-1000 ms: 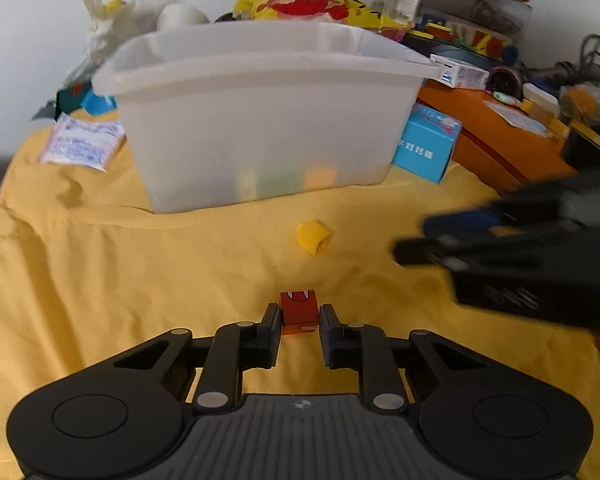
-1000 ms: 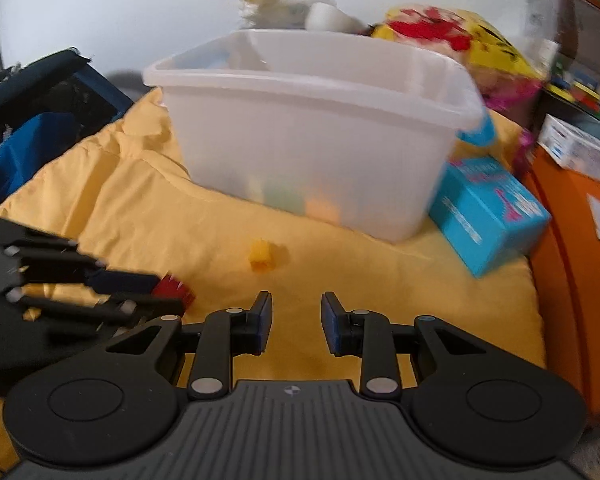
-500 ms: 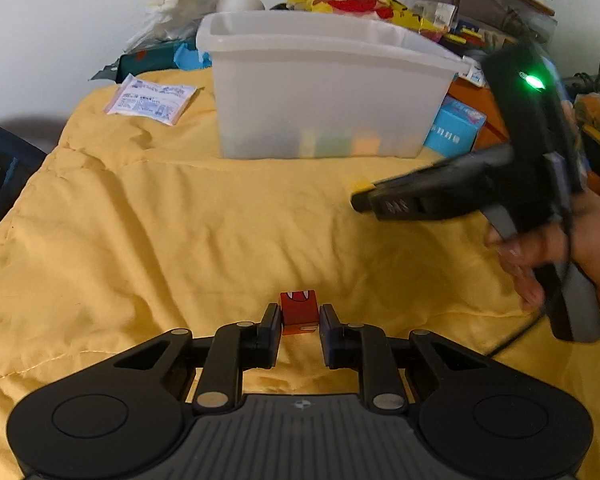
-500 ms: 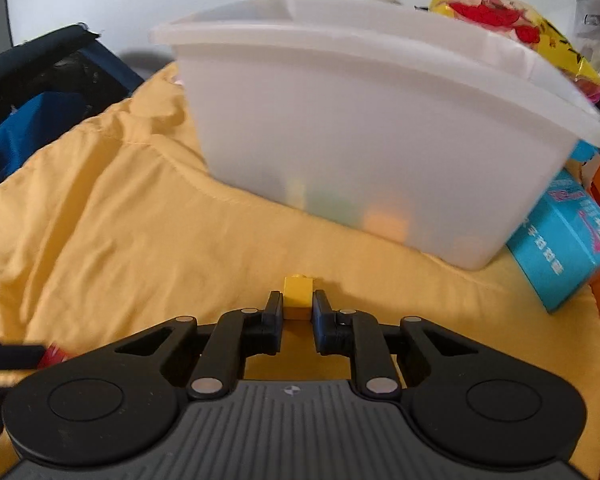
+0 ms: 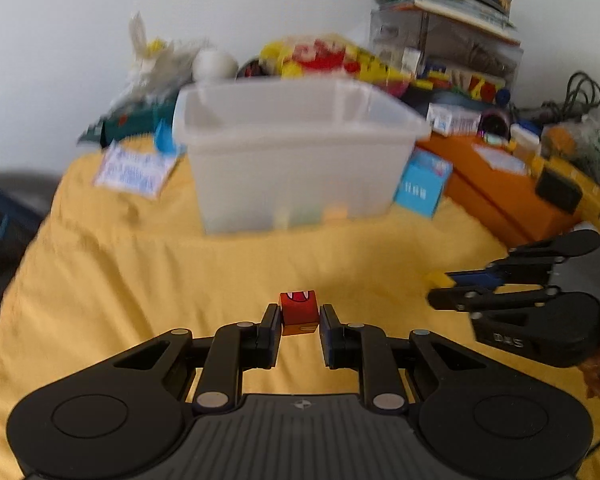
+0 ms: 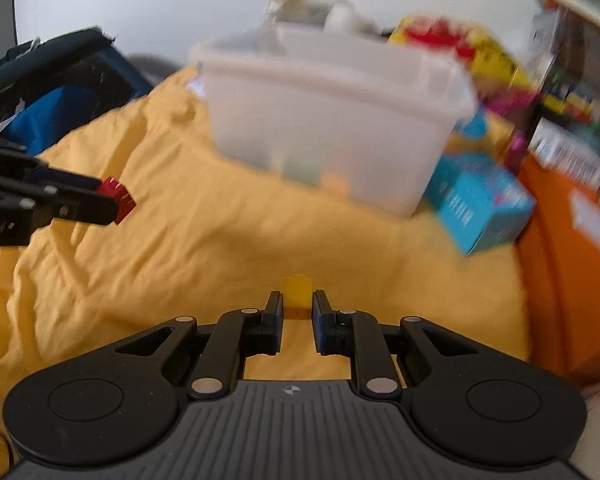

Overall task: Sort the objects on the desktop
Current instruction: 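Carry both blocks over the white bin and open both grippers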

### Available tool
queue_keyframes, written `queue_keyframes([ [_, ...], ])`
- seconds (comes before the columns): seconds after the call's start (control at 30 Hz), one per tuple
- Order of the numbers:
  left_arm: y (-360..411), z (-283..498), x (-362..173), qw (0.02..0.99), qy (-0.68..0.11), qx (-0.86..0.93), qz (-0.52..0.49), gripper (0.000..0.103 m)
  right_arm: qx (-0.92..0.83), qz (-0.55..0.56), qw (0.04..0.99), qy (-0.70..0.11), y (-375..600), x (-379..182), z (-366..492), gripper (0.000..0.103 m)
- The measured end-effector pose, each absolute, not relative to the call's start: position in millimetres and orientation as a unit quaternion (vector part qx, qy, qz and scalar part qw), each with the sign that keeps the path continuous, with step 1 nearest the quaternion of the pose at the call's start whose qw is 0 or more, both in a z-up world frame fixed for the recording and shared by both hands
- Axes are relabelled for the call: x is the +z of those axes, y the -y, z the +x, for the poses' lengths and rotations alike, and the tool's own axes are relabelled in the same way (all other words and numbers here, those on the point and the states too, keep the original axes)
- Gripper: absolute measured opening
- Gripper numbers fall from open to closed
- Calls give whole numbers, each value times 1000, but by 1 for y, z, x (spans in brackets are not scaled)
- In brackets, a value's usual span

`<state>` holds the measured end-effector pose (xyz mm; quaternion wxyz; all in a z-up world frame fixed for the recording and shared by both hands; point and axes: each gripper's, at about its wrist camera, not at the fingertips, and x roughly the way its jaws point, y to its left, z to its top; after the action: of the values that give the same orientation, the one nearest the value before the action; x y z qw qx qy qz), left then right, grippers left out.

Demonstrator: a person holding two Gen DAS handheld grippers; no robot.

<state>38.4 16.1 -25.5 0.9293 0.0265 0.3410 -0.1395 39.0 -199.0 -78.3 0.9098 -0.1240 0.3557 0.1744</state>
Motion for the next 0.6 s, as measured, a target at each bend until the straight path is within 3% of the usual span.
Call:
queue_keyframes([
  [0.33,-1,137,59,964,-225,-119,75,24,131,-127,959,-217,191,26,115,18],
  [0.4,4,160,65,964,-226,-115,80,27,122,-135,959,-217,186,29,134,29],
  [0.43,5,167,66,962,-236,-115,81,34,118,-135,958,-223,185,27,140,37],
  [0.6,2,150,57,961,-236,-126,73,38,129,-115,958,-229,198,12,117,35],
])
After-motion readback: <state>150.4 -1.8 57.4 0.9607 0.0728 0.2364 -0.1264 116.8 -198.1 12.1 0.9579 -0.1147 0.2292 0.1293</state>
